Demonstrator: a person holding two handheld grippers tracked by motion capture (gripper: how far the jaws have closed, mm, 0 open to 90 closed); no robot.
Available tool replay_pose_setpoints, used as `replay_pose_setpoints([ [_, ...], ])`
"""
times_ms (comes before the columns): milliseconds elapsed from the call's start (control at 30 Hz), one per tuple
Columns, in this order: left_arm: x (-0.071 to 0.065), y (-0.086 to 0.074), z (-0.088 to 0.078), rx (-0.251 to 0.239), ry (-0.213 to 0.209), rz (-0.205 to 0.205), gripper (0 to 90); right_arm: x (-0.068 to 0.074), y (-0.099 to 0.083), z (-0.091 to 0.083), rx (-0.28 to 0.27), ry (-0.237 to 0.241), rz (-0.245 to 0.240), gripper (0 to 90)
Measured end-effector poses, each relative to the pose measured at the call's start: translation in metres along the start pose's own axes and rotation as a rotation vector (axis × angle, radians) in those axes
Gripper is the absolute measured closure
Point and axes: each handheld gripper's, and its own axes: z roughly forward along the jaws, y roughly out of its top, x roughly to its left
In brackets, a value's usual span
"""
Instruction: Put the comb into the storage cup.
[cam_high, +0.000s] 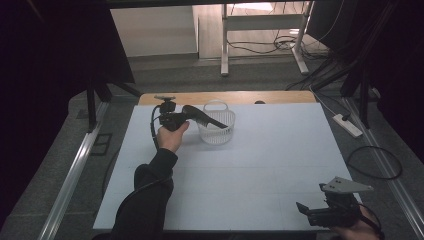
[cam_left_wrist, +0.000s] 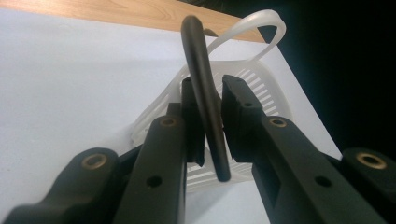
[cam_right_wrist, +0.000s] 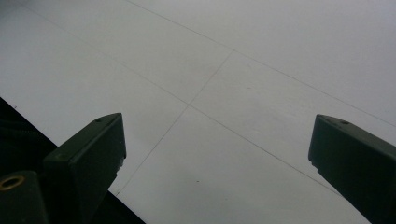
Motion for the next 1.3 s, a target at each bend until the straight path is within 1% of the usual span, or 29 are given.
replay_pose_setpoints([
  [200,0.0006,0.0006,-0.0040,-0.004,0.011,0.005,78.1,0.0001,0.0000,0.0001,0.001,0.000,0.000,4.8],
  [300,0.0007,0.0008,-0.0060,-0.001,0.025,0.017,77.7,0.0001,0.0001,0.0001,0.002,0.000,-0.001,4.9],
  [600,0.0010,0.0006,-0.0073,-0.002,0.034,0.020,76.6,0.0003,0.0001,0.0002,0.004,0.000,-0.001,4.9],
  [1100,0.0069,-0.0013,-0.0053,-0.001,0.035,-0.006,75.5,0.0005,0.0002,0.0005,0.006,0.001,-0.002,5.0],
  [1300,0.0066,-0.0009,-0.0051,0.002,0.043,-0.005,73.8,0.0005,0.0003,0.0006,0.008,0.002,-0.003,5.0],
])
